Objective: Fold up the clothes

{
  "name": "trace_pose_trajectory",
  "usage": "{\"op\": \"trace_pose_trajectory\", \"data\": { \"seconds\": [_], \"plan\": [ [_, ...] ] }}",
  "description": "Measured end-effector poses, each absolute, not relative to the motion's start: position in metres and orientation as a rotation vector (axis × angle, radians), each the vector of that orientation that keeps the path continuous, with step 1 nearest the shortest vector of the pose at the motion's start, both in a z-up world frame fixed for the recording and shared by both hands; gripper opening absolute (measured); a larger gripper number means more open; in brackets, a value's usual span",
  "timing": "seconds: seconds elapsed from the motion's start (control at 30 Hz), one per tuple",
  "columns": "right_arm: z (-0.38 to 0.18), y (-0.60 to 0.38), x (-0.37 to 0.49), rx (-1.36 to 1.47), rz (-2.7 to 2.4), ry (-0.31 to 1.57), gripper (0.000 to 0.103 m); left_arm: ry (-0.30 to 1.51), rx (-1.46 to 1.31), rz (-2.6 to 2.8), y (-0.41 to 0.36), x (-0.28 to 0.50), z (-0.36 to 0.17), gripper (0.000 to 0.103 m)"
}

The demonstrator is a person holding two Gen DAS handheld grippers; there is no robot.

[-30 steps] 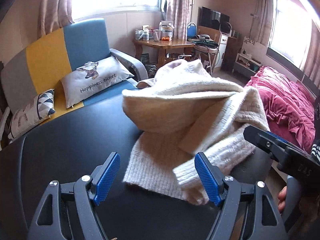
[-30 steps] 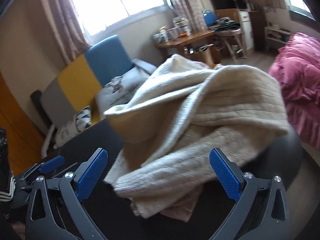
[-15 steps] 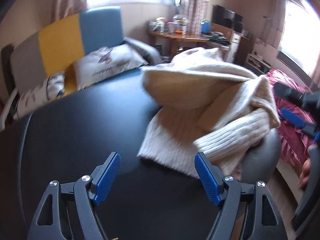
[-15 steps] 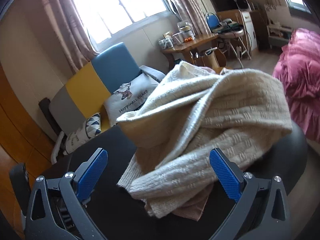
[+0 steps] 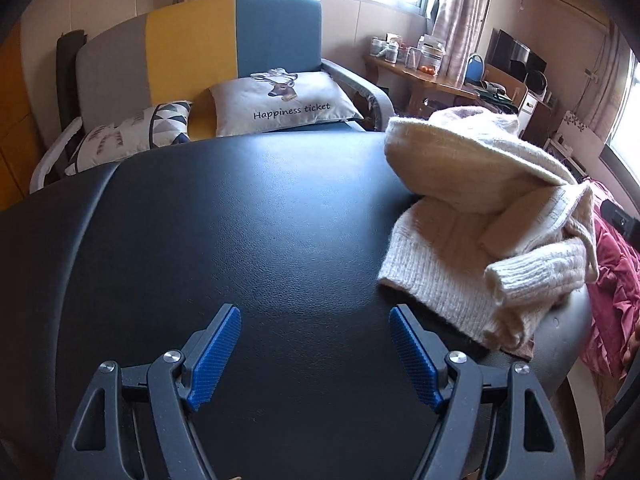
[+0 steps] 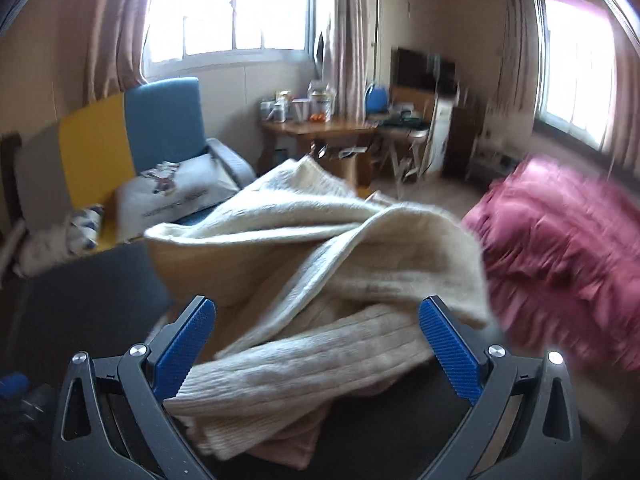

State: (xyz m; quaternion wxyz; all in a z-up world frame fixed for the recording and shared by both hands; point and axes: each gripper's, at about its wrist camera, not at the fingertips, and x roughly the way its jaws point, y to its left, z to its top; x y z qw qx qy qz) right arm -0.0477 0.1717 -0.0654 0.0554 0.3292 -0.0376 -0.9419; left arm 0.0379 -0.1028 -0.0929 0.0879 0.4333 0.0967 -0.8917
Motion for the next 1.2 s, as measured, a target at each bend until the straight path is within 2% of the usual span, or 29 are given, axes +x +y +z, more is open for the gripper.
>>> {"op": "trace_pose_trajectory", "data": {
  "seconds": [0.1,0.13,0.23,0.67,0.77,0.9,1.07,1.13,1.2],
  "plan": [
    [-0.063,0.172,-0.044,0.968,-2.900,-0.067,0.103,0.265,1.292,-2.668,-0.096,0.037,-0.090,0.078],
    [-0.064,0.176,-0.045,0.984,-2.890,-0.103,0.103,0.252,1.297,-2.671,-0.093,0.037,-0.089,0.078],
    [-0.068,0.173,-0.045,1.030,-2.972,0.020,0.103,0.226,1.307,-2.682,-0.085,0.037,-0.087,0.078],
    [-0.087,0.184,-0.043,1.090,-3.031,0.036,0.103,0.200,1.327,-2.654,-0.089,0.042,-0.094,0.078],
    [-0.091,0.178,-0.040,1.095,-3.026,0.088,0.103,0.205,1.325,-2.652,-0.091,0.043,-0.094,0.078],
    [-0.087,0.173,-0.053,1.084,-2.953,-0.020,0.103,0.216,1.317,-2.658,-0.090,0.044,-0.092,0.078],
    [-0.078,0.165,-0.078,1.024,-2.627,-0.417,0.103,0.214,1.313,-2.654,-0.093,0.044,-0.092,0.078],
    [-0.083,0.164,-0.088,1.056,-2.515,-0.526,0.103,0.225,1.317,-2.648,-0.096,0.044,-0.093,0.078],
    [-0.084,0.163,-0.090,1.047,-2.511,-0.549,0.103,0.231,1.319,-2.640,-0.099,0.043,-0.095,0.078]
  ]
}}
